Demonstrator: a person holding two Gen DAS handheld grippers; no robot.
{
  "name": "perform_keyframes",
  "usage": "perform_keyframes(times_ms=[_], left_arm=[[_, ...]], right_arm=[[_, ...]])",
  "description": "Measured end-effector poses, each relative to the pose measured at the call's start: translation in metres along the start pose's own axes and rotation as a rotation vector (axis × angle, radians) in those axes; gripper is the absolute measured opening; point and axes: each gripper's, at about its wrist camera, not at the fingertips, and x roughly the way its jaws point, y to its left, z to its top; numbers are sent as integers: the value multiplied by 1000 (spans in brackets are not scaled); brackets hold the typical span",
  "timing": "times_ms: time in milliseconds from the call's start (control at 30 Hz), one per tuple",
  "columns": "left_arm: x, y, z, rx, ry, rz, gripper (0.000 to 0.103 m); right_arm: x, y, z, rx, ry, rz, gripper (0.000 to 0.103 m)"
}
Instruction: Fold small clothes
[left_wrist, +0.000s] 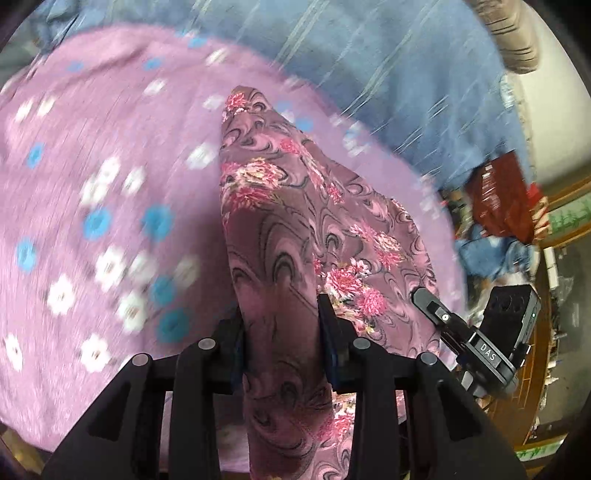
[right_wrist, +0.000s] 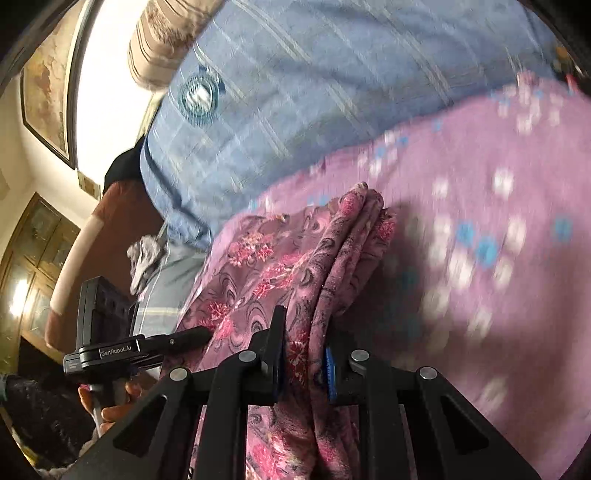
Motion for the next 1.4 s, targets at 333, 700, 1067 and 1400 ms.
perform_keyframes(times_ms=[333, 700, 1067, 1400], left_arm=[[-6, 25, 11, -59, -88, -16, 40], [61, -2, 64, 88, -84, 243, 53], [37, -15, 47, 140, -141, 290, 55], [11, -21, 22, 161, -162, 308, 55]], right_arm=[[3, -2, -6, 50, -33, -117, 28], [37, 29, 21, -185, -149, -223, 4], [27, -1, 0, -55, -39, -225, 14], [24, 21, -40, -116, -28, -264, 21]])
